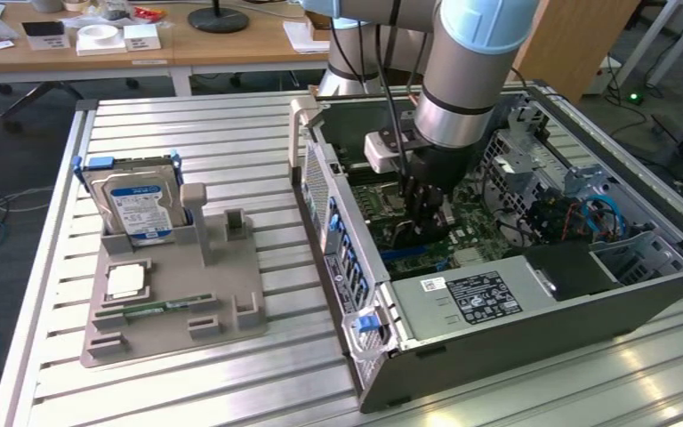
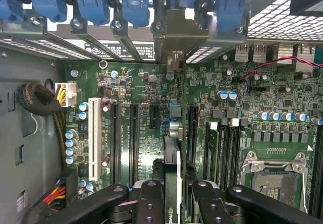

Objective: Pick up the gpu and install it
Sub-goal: 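Insert the gpu into the slot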

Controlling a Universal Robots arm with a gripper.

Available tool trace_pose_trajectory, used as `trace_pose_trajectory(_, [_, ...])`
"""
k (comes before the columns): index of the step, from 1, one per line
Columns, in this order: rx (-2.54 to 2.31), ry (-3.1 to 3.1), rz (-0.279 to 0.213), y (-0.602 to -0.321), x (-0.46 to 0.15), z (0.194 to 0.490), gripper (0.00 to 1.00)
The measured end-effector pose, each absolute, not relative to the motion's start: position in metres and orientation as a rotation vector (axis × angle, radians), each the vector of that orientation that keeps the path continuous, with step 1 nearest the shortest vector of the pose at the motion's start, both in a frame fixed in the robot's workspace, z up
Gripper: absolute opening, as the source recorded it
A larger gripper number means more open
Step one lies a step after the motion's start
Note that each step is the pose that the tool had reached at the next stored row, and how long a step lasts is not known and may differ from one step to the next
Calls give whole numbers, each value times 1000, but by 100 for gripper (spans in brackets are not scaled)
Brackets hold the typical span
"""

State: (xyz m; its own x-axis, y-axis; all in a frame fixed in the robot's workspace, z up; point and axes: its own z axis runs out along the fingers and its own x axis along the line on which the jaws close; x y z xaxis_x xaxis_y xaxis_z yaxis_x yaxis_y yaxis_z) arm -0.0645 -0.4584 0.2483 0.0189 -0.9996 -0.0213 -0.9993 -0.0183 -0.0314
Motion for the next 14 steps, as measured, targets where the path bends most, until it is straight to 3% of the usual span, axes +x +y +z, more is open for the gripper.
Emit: trace_pose_trajectory(14, [-2216, 2175, -11, -458, -65, 246, 26])
